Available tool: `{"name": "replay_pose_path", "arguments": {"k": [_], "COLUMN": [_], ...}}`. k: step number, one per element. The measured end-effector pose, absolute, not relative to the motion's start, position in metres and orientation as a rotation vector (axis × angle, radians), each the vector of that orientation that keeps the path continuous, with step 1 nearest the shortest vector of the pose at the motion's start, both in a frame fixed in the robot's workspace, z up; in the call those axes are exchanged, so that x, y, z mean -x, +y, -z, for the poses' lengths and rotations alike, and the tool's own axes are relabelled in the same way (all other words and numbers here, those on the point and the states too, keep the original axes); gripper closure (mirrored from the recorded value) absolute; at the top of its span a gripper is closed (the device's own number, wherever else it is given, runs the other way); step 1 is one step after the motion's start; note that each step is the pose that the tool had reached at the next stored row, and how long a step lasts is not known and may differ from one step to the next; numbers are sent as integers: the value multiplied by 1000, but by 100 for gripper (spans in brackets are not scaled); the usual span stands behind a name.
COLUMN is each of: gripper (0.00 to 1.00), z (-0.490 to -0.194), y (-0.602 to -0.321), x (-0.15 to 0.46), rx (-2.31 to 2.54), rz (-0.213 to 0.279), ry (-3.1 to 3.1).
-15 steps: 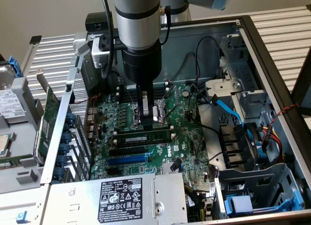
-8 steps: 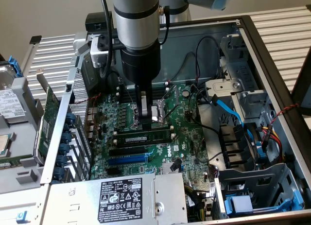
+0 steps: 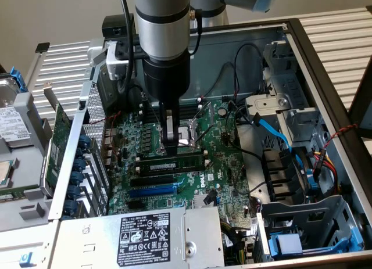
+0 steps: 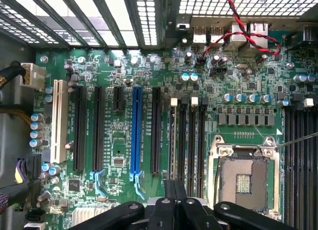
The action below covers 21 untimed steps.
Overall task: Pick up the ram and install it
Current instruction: 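Press down the ram until it locks into place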
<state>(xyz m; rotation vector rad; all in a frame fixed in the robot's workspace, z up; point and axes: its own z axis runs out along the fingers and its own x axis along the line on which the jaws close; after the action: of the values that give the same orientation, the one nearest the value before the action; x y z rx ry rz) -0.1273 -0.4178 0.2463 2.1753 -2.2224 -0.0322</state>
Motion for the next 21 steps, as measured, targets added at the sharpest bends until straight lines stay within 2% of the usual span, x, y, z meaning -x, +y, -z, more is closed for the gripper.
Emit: {"name": "replay_pose_path", "arguments": {"k": [21], "gripper": [89], "z": [-237], "y": [-413], "x": [129], "rx": [-2174], "rz": [8], "ry": [-2221]}}
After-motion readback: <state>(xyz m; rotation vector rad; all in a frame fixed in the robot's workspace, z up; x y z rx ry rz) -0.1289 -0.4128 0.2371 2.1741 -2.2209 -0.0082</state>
